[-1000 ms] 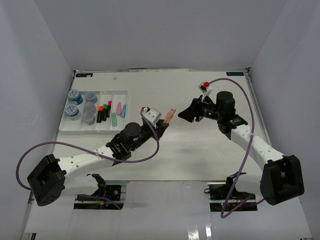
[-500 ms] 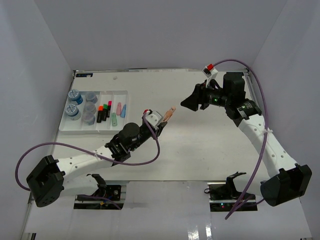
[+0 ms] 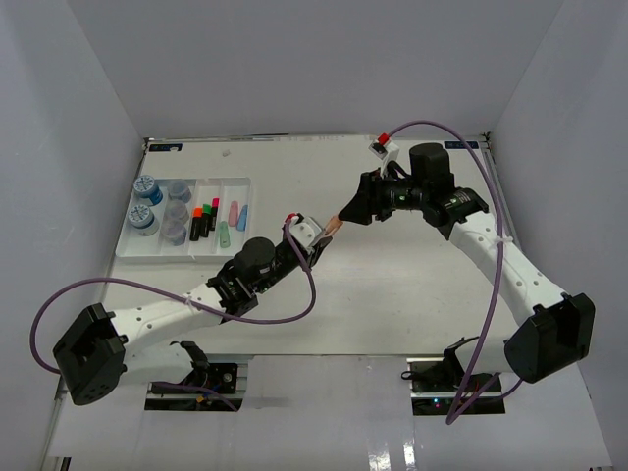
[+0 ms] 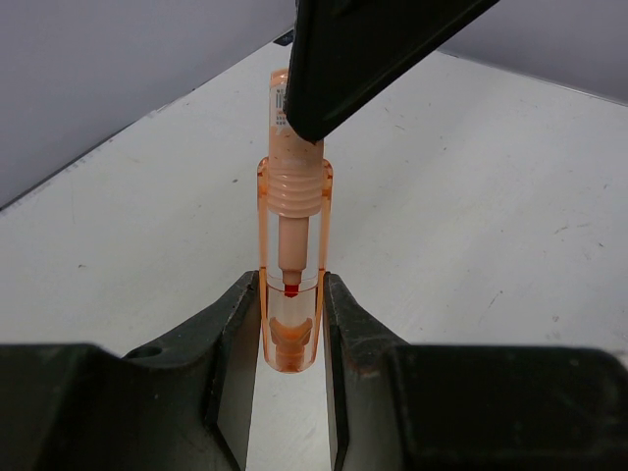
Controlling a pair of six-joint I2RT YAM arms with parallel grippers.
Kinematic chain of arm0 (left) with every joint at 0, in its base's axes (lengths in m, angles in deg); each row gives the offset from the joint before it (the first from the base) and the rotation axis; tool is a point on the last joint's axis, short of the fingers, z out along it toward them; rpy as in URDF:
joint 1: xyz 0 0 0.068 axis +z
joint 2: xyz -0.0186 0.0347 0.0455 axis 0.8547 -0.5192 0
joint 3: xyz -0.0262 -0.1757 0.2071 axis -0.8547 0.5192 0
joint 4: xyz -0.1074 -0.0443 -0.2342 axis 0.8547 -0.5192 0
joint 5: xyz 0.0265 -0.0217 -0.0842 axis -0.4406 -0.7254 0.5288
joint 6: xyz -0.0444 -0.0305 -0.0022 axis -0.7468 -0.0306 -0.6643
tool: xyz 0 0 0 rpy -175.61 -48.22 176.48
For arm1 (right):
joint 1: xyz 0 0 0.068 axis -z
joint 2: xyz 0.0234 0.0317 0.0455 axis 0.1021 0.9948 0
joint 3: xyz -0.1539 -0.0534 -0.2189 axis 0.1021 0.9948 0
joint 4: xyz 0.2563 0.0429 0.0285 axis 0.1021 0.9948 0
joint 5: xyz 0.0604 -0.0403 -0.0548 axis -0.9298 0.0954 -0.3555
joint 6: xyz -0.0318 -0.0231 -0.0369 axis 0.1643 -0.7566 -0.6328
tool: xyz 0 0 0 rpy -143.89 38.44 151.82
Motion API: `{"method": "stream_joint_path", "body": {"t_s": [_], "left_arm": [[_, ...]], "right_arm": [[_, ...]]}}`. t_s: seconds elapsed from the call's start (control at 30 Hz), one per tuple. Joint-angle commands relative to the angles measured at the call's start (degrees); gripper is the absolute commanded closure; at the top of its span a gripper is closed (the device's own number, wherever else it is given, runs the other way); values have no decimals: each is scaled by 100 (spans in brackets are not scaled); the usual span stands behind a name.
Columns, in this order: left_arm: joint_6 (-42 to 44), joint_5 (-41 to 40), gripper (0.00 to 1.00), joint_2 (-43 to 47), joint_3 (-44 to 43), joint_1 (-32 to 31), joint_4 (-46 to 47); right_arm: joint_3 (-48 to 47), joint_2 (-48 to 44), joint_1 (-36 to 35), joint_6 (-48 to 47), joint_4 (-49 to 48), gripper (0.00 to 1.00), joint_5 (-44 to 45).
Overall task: Sort the stationery into containers
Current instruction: Close the pen cap on the pen.
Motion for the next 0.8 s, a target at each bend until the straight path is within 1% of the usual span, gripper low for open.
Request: {"method": "stream_joint_path", "body": {"t_s": [0.0,0.13,0.33,0.5,0.53,0.63,0.67,0.77], "left_arm": [[75,135,75,-27,-181,19,4],[75,152,75,-80,-181,19,13],[84,161,75,-89,-145,19,48],[75,143,75,-71,-137,19,84],[75,143,75,-54,-137,19,101],[84,170,74,-63,-137,19,101],[84,187,74,-63,-137,19,101],[84,240,74,-89,-154,19,110]], "right_arm": [[-322,24,-87,68,-32,39,-33],[-349,94,-201,68,-40,40,-25],[-357,129,-272,94,-23,46,28],[-314,156,-315,76,47,49,90],[-305,147,-324,76,56,52,116],[-252,165,-359,59,82,54,221],[-243,182,-368,59,83,59,239],[-252,217,-421,59,109,61,300]]}}
